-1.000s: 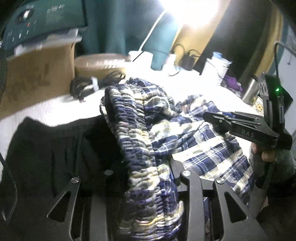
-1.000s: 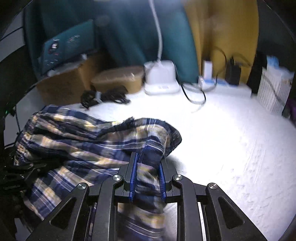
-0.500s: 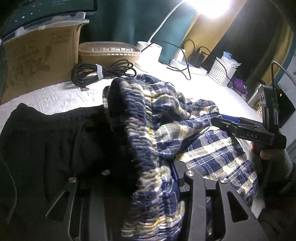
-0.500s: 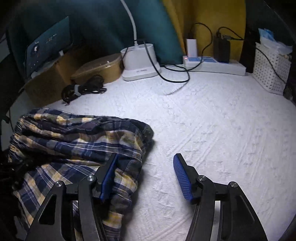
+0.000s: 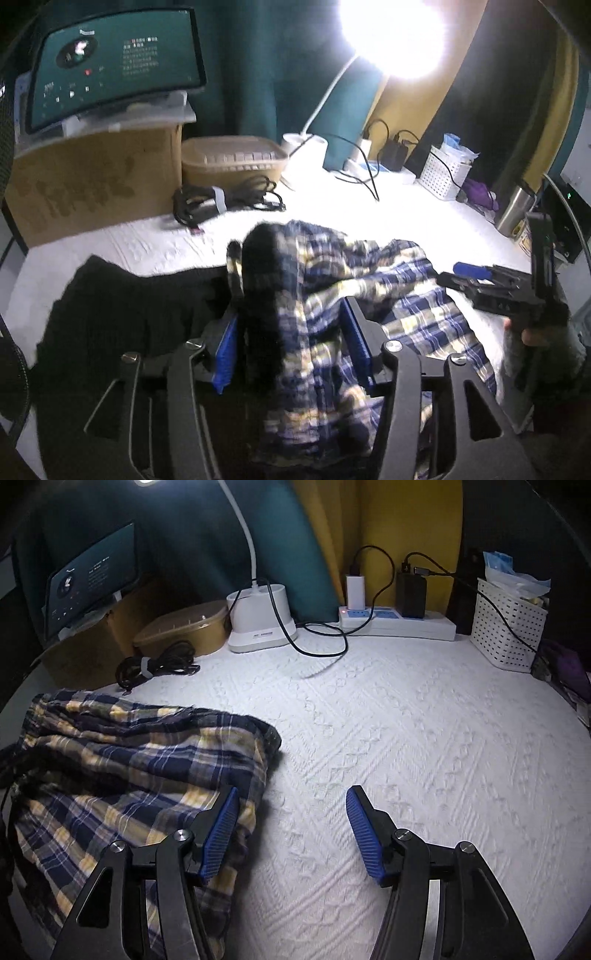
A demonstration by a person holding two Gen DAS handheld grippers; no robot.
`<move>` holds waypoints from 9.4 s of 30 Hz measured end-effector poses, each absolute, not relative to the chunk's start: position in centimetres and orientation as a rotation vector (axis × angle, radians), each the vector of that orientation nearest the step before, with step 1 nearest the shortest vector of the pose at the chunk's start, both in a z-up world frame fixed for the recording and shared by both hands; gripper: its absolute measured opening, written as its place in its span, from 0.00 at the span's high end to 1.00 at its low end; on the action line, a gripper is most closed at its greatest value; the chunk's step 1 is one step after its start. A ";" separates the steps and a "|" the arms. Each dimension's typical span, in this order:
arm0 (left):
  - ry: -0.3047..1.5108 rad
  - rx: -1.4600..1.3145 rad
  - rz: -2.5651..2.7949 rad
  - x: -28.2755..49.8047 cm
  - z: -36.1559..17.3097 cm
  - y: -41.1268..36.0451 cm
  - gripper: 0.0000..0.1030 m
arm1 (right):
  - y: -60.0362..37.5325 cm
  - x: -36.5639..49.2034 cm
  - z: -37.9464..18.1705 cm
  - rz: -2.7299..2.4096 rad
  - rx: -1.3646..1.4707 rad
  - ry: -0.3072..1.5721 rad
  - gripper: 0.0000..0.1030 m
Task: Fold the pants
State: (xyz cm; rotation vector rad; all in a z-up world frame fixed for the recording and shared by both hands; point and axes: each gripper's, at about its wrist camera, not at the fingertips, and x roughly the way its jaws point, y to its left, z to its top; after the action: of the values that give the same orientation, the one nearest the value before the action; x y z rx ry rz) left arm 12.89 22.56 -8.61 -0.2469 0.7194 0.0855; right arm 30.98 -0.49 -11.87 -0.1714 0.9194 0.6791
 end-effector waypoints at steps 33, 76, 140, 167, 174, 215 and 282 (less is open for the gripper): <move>0.759 -0.171 0.154 10.2 -10.1 22.5 0.34 | -1.9 23.2 -12.1 0.714 -0.196 0.932 0.39; 0.817 -0.162 0.134 7.4 -12.8 20.8 0.32 | -5.5 18.3 -13.5 0.654 -0.264 0.893 0.29; 0.313 -0.019 0.002 -1.0 0.2 5.5 0.22 | -21.6 8.4 1.4 0.358 -0.149 0.551 0.26; 0.102 -0.016 0.074 -5.3 5.8 5.1 0.02 | -22.7 3.2 9.1 0.340 -0.121 0.325 0.12; 0.051 -0.013 0.069 -6.2 6.9 4.8 0.01 | -23.5 2.0 10.7 0.323 -0.111 0.277 0.10; -0.017 -0.083 0.080 -8.5 9.8 6.4 0.01 | -24.4 -1.3 16.0 0.273 -0.036 0.158 0.00; 0.054 -0.090 0.043 -7.6 8.3 6.0 0.01 | -23.8 -0.6 13.9 0.263 -0.034 0.210 0.00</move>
State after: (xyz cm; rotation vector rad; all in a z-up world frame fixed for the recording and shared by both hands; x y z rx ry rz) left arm -7.65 6.04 8.35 -0.0898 0.0536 0.0435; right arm -0.65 -23.75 13.92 -0.0338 0.2099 0.2628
